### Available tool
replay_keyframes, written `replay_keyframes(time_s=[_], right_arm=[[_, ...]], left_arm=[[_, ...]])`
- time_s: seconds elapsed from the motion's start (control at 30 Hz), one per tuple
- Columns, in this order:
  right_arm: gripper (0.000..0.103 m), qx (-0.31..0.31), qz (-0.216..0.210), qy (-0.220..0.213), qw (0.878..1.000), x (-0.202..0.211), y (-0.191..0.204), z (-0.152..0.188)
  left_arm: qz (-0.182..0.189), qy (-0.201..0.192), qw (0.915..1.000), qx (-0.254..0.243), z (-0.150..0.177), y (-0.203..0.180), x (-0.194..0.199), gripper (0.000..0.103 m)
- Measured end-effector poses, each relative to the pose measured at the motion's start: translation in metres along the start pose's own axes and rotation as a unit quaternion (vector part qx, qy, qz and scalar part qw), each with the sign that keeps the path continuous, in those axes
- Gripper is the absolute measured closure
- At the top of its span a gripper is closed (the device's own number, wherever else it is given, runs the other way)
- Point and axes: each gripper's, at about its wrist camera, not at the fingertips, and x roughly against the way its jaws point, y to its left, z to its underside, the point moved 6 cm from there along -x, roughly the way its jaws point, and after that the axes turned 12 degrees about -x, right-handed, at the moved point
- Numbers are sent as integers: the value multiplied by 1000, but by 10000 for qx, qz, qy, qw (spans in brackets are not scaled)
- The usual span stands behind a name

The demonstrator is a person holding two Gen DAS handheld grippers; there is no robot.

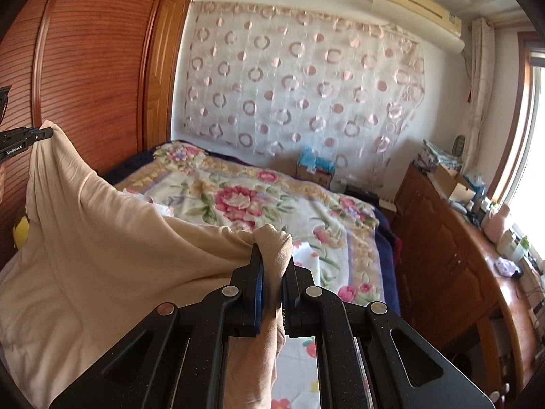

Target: Fold small clothes

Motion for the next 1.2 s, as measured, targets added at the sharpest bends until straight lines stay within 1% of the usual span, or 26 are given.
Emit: replay_keyframes(time_s=[0.07, 0.1, 0.17, 0.23, 0.27, 0.43, 0.47, 0.5, 0.53, 0.57, 0.6, 0.63, 0.7, 0.73, 0.8, 0.83, 0.87, 0.9, 1.0, 1.07, 1.13, 1.2], right_arm=[[95, -39, 10, 148, 9999, -23, -4, 5], [95, -52, 21, 231, 9997, -35, -9, 18], [95, -76, 41, 416, 9991, -58, -15, 23], [95, -103, 67, 579, 9982, -71, -19, 28], [95, -106, 78, 574, 9983, -74, -21, 28], [95, -281, 132, 909, 9954, -98, -21, 29], [95, -344, 113, 987, 9945, -107, -21, 30], [93, -431, 78, 1077, 9932, -107, -20, 28], [86, -513, 33, 1148, 9921, -110, -19, 34], [83, -546, 9, 1189, 9914, -110, -17, 36], [77, -539, -14, 1234, 9909, -108, -13, 38], [75, -517, -94, 1294, 9902, -105, -9, 42], [74, -500, -269, 1449, 9878, -102, 1, 51], [74, -471, -325, 1573, 9859, -100, 5, 56], [73, -422, -320, 1691, 9842, -95, 9, 65], [73, -427, -296, 1606, 9857, -89, 8, 63], [73, -491, -316, 1632, 9849, -84, 5, 61], [73, -579, -351, 1675, 9835, -82, 2, 60], [71, -637, -324, 1688, 9831, -69, -6, 56], [71, -645, -229, 1683, 9834, -59, -11, 55], [63, -665, -220, 1632, 9841, -46, -14, 56], [61, -652, -165, 1626, 9844, -32, -17, 64]], left_arm=[[58, 157, 9998, 60, 11, -2, -18, 94], [97, 257, 9996, 87, 19, -5, -28, 94], [154, 401, 9990, 111, 30, -9, -41, 94], [202, 545, 9983, 83, 40, -16, -53, 94], [208, 587, 9980, 63, 45, -20, -56, 94], [242, 845, 9961, -32, 56, -31, -74, 92], [289, 926, 9953, -30, 56, -32, -80, 90], [404, 1001, 9942, -9, 59, -35, -81, 86], [504, 1075, 9929, 7, 62, -37, -81, 82], [545, 1128, 9921, -1, 66, -38, -83, 80], [581, 1207, 9910, -72, 71, -40, -87, 79], [581, 1268, 9901, -147, 79, -42, -86, 79], [534, 1467, 9873, -285, 96, -45, -86, 79], [520, 1626, 9847, -339, 107, -45, -87, 79], [560, 2124, 9748, -379, 136, -43, -95, 79], [613, 2152, 9741, -325, 143, -42, -96, 79], [620, 2039, 9766, -272, 144, -39, -93, 79], [653, 2032, 9766, -241, 144, -38, -91, 79], [711, 2074, 9754, -206, 143, -38, -87, 79], [734, 2117, 9744, -192, 141, -37, -88, 79], [760, 2147, 9736, -122, 142, -37, -87, 79], [737, 2131, 9741, -144, 144, -38, -85, 79]])
